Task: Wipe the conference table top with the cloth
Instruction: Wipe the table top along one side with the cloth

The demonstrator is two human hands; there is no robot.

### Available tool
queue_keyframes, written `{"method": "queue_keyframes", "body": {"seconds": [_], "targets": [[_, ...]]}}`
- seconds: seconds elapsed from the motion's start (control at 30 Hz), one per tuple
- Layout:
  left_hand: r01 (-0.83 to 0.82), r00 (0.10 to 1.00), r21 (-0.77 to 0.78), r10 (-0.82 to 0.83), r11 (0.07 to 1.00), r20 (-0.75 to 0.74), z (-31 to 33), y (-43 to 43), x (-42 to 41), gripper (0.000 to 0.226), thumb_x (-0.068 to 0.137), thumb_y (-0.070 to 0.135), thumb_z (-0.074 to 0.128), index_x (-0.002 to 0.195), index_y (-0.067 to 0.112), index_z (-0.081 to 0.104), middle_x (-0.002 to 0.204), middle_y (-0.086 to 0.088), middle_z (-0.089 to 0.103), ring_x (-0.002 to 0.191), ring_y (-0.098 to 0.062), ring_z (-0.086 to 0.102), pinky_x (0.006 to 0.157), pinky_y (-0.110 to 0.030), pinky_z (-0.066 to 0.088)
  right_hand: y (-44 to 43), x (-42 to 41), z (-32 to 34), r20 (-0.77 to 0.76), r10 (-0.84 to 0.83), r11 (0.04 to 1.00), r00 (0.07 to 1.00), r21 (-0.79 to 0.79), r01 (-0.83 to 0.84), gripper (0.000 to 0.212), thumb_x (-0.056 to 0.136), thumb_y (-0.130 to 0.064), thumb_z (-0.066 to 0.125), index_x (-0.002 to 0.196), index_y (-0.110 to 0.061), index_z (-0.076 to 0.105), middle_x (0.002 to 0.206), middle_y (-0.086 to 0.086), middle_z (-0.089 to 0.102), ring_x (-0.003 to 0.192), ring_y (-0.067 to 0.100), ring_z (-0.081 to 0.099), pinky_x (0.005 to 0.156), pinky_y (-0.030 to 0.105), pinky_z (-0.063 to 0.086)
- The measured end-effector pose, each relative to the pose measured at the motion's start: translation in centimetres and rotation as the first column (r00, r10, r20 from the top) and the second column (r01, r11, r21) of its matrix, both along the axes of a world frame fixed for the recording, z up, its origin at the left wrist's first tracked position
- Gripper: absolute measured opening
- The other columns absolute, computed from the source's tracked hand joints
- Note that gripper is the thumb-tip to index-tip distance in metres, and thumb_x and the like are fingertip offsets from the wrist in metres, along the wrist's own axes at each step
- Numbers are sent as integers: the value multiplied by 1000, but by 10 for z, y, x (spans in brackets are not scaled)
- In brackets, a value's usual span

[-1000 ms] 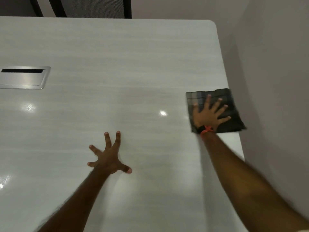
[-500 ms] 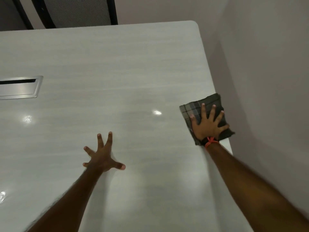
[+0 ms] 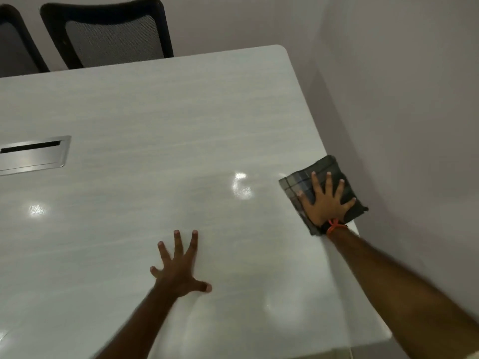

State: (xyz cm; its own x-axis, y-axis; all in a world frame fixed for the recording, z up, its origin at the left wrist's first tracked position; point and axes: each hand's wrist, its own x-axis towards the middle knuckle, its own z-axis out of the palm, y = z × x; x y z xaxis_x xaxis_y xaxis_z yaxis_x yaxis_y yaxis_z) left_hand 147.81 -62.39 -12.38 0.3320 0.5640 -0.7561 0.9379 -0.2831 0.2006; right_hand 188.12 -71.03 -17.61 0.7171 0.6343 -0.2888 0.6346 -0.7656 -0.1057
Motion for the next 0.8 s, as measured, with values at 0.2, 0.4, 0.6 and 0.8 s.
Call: {"method": "queue_keyframes", "body": {"seconds": [0.2,0.4,0.6,0.8], "targets": [[21,1000,27,-22,999,12,-4,-7,-7,145,52,81,74,134,52,-42,150,4,-48,140,-46,-33,107,-77,11,-43,-138,-7,20,97,992,995,75,-98,81,90,-80,18,161,-41,12,170,9,12,154,46,8,110,81,5],[37,999,26,-38,999,29,-3,-10,-11,143,51,84,72,129,53,-45,151,3,-47,141,-46,-32,108,-77,10,-85,-156,-1,46,444,892,895,71,-446,80,86,-87,18,157,-53,9,170,-5,6,156,36,8,111,80,6],[90,996,1,-89,996,29,-4,-46,-22,143,52,81,74,133,54,-42,145,6,-53,139,-45,-37,106,-78,8,-66,-119,4,-40,-105,994,994,19,106,89,82,-86,6,160,-43,-7,171,9,-3,155,43,-4,111,80,5],[140,989,8,-140,990,38,0,-61,-34,144,54,80,74,134,51,-42,145,5,-53,139,-44,-37,108,-77,6,-126,-260,1,-42,500,865,865,86,-495,84,89,-86,25,160,-44,13,170,4,9,153,44,15,110,79,0]]}}
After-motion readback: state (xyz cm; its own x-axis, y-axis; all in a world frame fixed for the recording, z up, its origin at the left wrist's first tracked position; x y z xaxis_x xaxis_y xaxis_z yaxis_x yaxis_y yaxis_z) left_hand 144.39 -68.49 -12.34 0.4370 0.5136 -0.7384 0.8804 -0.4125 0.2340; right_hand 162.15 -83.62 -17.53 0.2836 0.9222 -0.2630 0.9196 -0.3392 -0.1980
